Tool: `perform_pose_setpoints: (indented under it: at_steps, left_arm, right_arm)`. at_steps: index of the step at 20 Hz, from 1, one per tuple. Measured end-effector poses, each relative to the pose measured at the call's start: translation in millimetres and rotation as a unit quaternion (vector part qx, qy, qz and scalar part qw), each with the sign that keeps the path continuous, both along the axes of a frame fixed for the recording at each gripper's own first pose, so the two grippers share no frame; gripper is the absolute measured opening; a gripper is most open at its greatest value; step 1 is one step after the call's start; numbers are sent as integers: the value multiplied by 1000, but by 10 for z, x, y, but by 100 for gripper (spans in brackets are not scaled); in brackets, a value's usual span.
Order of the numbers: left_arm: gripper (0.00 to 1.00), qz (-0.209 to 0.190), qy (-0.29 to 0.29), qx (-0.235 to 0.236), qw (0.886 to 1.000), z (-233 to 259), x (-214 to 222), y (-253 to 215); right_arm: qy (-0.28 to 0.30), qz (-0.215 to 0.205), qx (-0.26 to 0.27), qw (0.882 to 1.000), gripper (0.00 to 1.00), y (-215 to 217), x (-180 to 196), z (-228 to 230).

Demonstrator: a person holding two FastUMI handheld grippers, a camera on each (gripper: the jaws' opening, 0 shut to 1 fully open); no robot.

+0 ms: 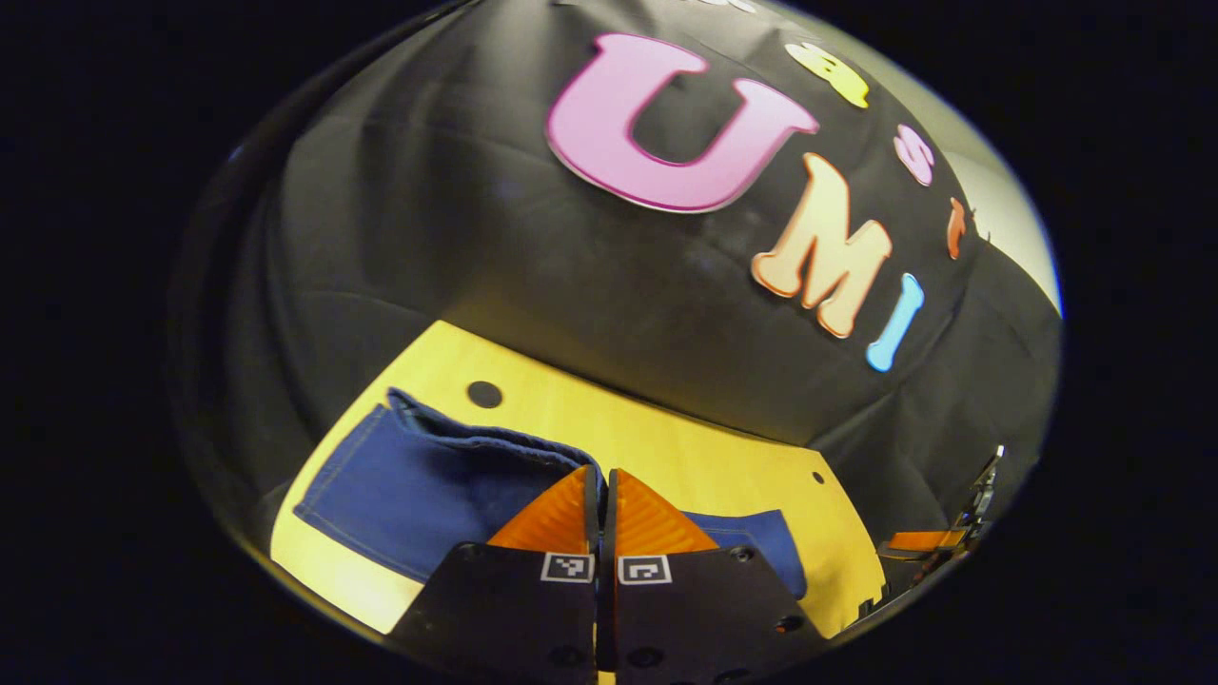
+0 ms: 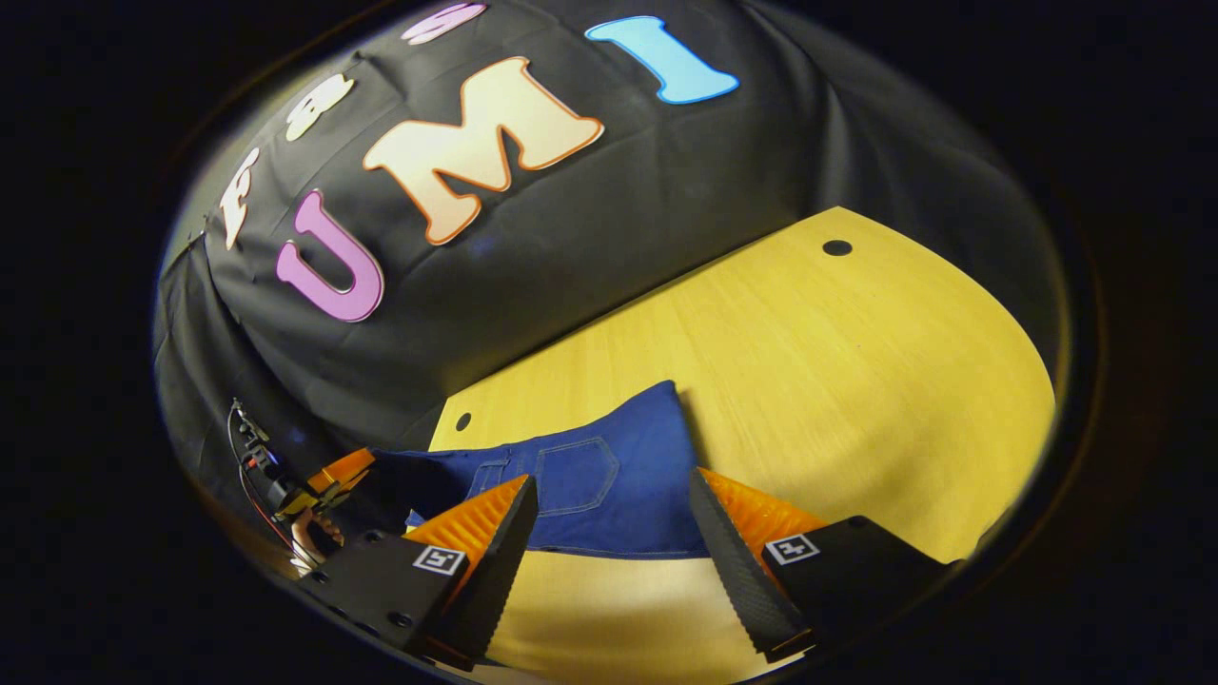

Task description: Grasp the waist and the cuffs of the jeans and fold them to make the two legs overlap; first hold the waist and fold one-third of the jeans toward the cuffs, then hold the cuffs and fold the remaining one-third in the same direction to finish folding.

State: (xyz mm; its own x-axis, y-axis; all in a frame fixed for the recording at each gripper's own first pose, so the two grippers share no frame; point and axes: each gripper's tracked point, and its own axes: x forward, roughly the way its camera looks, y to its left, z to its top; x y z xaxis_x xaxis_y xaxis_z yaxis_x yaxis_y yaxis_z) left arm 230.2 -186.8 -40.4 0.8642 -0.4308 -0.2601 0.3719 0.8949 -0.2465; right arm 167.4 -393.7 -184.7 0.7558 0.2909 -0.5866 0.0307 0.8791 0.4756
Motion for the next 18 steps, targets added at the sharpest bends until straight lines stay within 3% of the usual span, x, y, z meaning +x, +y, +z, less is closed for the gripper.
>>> perform_pose_setpoints:
  at_steps: [1,2,9,12,13,14,18]
  left_arm:
    - [0,-9,-4,4,1000,12,-42,-210]
    - [0,-16,-4,7,1000,2,-75,-415]
    - [0,-85,3,32,996,-244,-471,-1660]
    - [0,-119,25,74,990,-741,-661,-2101]
    - [0,-127,32,88,987,-942,-705,-2213]
    - [0,-130,44,104,985,-1150,-758,-2293]
    - [0,-117,73,172,975,-1802,-879,-2302]
  right_arm:
    - [0,-2,-1,1000,94,-127,25,-2]
    - [-1,-3,0,1000,98,-246,40,13]
    - [2,-10,0,1000,98,-919,80,-32]
    - [5,-9,2,1000,98,-1070,74,-73]
    - [7,-8,0,1000,94,-1124,61,-95]
    - [8,-7,-2,1000,98,-1173,47,-112]
    - [13,-5,-2,1000,98,-1313,1,-172]
